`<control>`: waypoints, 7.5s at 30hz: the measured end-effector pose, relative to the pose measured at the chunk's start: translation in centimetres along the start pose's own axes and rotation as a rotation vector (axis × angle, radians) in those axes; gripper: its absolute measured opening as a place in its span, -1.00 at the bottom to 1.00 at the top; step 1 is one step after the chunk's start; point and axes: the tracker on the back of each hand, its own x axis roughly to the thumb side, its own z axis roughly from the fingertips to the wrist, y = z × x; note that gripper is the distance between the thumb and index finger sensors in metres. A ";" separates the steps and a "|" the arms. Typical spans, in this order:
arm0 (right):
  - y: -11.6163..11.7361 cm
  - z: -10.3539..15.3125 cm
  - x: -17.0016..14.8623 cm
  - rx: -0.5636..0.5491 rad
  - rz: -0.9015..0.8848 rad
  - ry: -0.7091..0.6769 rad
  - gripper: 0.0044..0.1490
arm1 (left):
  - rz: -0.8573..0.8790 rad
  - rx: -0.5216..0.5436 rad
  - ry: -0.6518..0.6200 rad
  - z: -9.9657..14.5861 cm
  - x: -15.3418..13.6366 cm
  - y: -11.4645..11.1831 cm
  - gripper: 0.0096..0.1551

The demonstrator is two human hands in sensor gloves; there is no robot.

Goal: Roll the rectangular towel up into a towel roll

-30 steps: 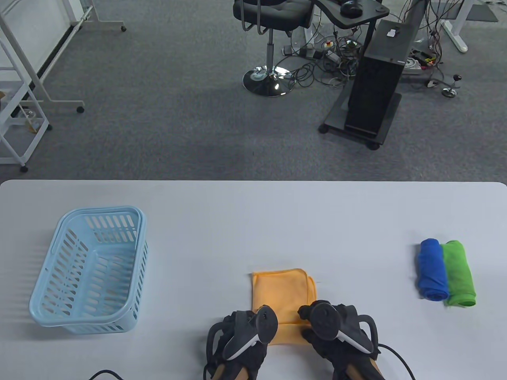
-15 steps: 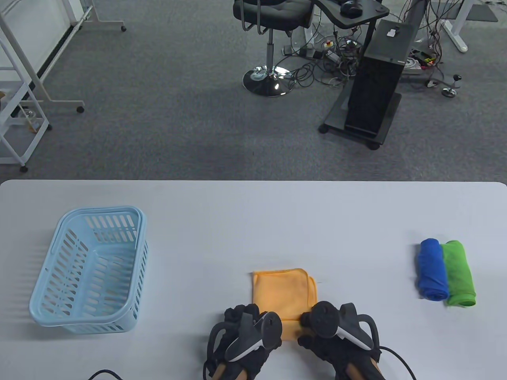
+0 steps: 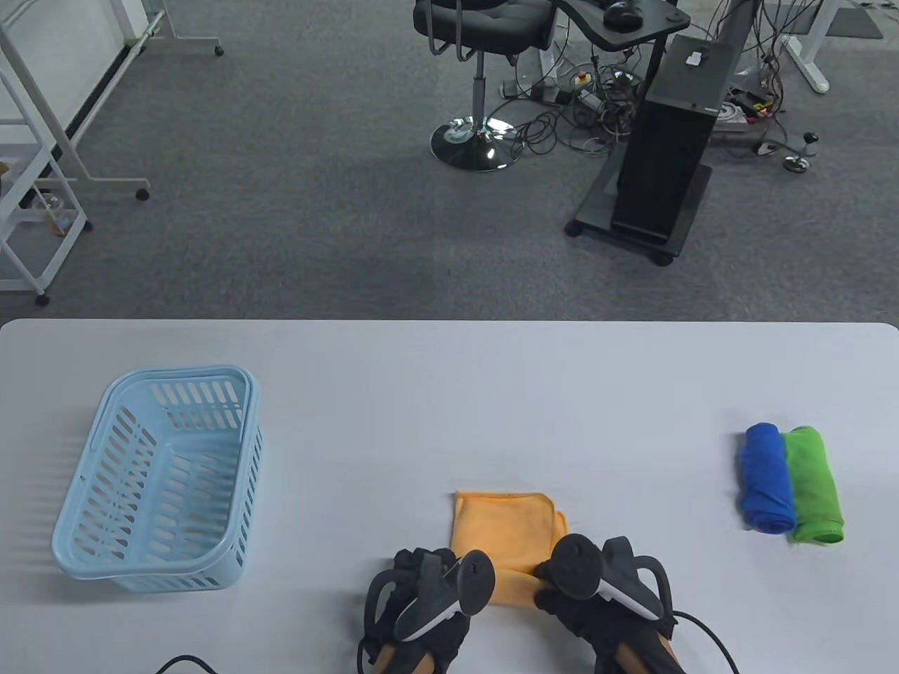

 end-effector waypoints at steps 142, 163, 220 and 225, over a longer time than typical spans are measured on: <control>0.6 -0.1 -0.2 -0.026 -0.056 -0.029 -0.08 | -0.092 -0.034 -0.089 -0.1 0.2 0.2 -0.14; 1.7 2.7 7.0 0.080 -0.092 -0.409 -0.10 | 0.016 -0.128 0.033 -0.5 -4.8 1.4 -0.25; -5.7 -1.3 -17.5 0.066 0.071 0.717 0.15 | 0.063 0.035 0.031 2.8 -6.3 5.9 0.09; -5.6 -1.0 -17.7 0.064 0.075 0.732 0.16 | 0.088 0.034 0.024 2.8 -6.4 5.9 0.11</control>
